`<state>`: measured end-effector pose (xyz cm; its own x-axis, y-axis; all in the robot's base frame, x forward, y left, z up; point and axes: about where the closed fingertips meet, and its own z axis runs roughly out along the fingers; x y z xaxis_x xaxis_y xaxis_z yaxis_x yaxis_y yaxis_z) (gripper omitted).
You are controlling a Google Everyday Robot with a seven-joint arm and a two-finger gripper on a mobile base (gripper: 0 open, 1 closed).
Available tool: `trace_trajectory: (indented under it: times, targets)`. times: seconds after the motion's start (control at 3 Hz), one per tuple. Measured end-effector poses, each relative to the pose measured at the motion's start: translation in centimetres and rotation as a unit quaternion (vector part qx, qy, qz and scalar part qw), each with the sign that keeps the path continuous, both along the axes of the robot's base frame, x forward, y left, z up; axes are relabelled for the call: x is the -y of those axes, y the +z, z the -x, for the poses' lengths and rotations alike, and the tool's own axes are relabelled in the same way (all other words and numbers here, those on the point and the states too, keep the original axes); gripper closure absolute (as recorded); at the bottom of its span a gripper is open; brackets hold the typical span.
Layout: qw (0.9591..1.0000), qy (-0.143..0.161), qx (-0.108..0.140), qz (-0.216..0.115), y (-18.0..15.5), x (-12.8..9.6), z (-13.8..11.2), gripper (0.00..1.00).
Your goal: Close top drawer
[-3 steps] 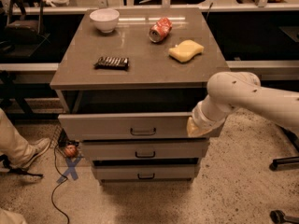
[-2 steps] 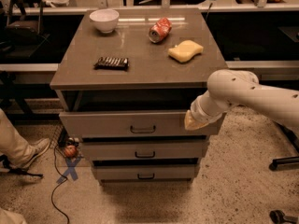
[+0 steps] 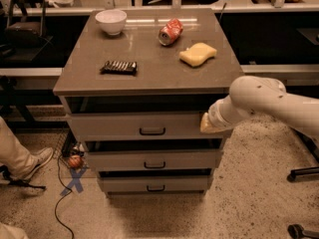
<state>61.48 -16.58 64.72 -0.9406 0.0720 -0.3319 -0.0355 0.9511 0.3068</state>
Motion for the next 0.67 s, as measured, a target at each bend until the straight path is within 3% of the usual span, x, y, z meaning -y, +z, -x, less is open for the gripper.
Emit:
trace_trajectory:
  times: [0.67]
  targets:
    - [0.9984, -0.043, -0.031, -0.018, -0.6, 5.2, 9.1, 1.00]
